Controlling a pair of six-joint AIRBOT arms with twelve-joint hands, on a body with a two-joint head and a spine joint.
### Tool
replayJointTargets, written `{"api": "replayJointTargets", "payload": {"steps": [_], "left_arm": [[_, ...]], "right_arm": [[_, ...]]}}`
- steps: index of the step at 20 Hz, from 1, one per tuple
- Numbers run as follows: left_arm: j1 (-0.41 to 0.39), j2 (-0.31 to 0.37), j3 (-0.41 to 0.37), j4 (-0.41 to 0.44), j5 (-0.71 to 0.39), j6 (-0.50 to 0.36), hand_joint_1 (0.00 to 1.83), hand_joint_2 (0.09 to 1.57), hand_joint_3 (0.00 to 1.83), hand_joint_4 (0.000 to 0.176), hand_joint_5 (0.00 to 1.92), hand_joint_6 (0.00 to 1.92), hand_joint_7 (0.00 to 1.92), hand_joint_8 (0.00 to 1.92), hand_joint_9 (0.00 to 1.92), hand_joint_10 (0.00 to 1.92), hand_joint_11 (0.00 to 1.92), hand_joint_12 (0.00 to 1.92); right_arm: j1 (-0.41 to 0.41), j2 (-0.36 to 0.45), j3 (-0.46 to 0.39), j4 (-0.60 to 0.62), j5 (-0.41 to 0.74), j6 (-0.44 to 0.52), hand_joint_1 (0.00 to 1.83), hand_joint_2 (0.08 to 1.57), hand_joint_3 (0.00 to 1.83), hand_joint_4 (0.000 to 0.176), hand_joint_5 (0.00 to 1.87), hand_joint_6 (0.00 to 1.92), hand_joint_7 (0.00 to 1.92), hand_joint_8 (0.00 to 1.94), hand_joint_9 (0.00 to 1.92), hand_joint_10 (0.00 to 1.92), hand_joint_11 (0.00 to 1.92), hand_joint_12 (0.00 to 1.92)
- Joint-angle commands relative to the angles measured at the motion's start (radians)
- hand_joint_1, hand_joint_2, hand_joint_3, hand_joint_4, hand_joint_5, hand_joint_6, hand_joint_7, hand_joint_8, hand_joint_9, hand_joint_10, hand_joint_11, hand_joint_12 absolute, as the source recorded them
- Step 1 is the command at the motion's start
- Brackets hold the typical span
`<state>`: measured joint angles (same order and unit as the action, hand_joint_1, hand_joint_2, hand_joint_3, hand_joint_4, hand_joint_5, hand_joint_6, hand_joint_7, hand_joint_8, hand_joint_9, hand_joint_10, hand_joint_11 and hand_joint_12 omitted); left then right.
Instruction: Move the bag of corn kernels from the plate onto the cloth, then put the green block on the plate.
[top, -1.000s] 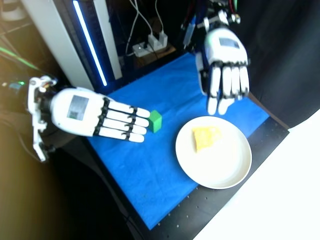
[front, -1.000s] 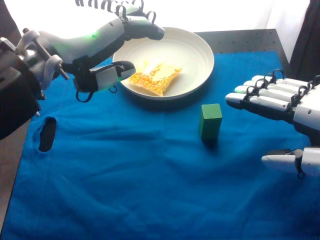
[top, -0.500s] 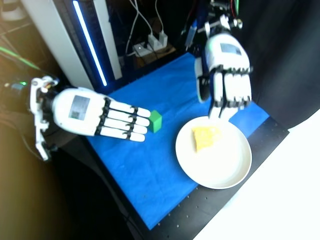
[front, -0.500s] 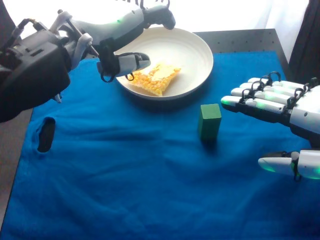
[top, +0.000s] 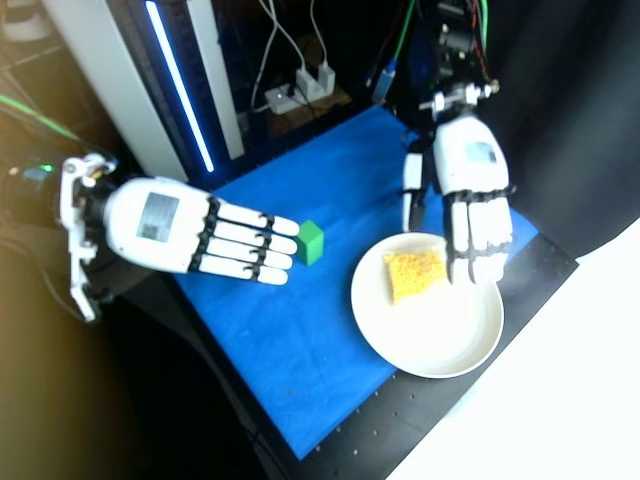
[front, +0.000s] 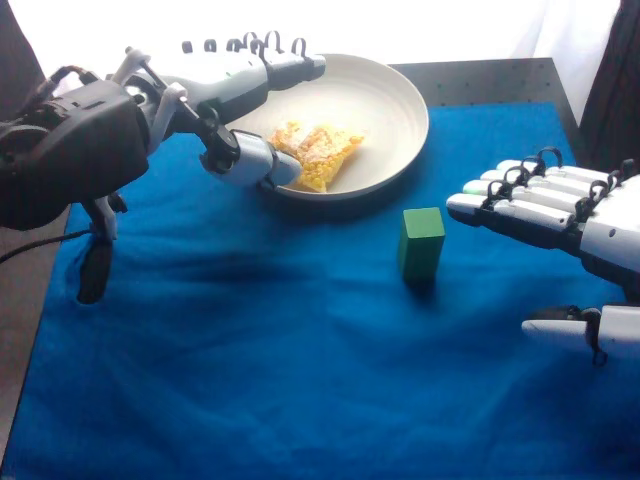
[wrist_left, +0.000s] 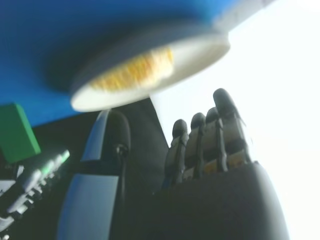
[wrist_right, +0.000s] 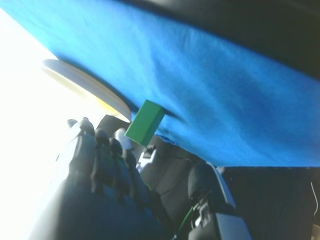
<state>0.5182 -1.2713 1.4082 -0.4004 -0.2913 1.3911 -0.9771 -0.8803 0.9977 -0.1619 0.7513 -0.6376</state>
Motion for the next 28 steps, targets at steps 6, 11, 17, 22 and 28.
{"api": "replayJointTargets", "payload": {"steps": [6, 11, 17, 22, 28], "left_arm": [[-0.016, -0.065, 0.062, -0.004, -0.052, -0.001, 0.75, 1.21, 0.0, 0.096, 0.07, 0.0, 0.0, 0.0, 0.0, 0.0, 0.0, 0.78], [-0.016, -0.128, 0.141, -0.042, 0.01, -0.001, 0.78, 1.25, 0.0, 0.052, 0.12, 0.01, 0.08, 0.01, 0.08, 0.03, 0.0, 0.99], [0.0, -0.168, 0.203, -0.091, 0.068, 0.004, 0.91, 1.27, 0.0, 0.0, 0.23, 0.02, 0.18, 0.01, 0.33, 0.13, 0.0, 1.55], [0.016, -0.185, 0.228, -0.15, 0.089, 0.029, 1.11, 1.33, 0.0, 0.0, 0.46, 0.04, 0.46, 0.07, 0.4, 1.07, 0.36, 1.71], [0.017, -0.177, 0.221, -0.154, 0.082, 0.029, 1.0, 1.43, 0.0, 0.011, 0.49, 1.75, 0.39, 1.84, 0.32, 1.8, 0.45, 1.92]], "right_arm": [[0.001, -0.007, 0.005, 0.016, 0.113, -0.002, 0.76, 1.24, 0.0, 0.002, 0.0, 0.0, 0.0, 0.0, 0.0, 0.0, 0.0, 0.0], [-0.002, -0.01, 0.009, 0.016, 0.114, -0.002, 0.73, 1.25, 0.0, 0.024, 0.0, 0.0, 0.0, 0.0, 0.0, 0.0, 0.0, 0.0], [-0.005, -0.01, 0.009, 0.019, 0.117, -0.002, 0.75, 1.24, 0.0, 0.004, 0.0, 0.0, 0.0, 0.0, 0.0, 0.0, 0.01, 0.0], [-0.012, -0.01, 0.009, 0.026, 0.124, -0.002, 0.78, 1.25, 0.0, 0.006, 0.0, 0.0, 0.0, 0.0, 0.0, 0.0, 0.01, 0.01], [-0.017, -0.009, 0.01, 0.036, 0.131, -0.002, 0.75, 1.27, 0.0, 0.003, 0.0, 0.0, 0.0, 0.0, 0.0, 0.0, 0.0, 0.0]]}}
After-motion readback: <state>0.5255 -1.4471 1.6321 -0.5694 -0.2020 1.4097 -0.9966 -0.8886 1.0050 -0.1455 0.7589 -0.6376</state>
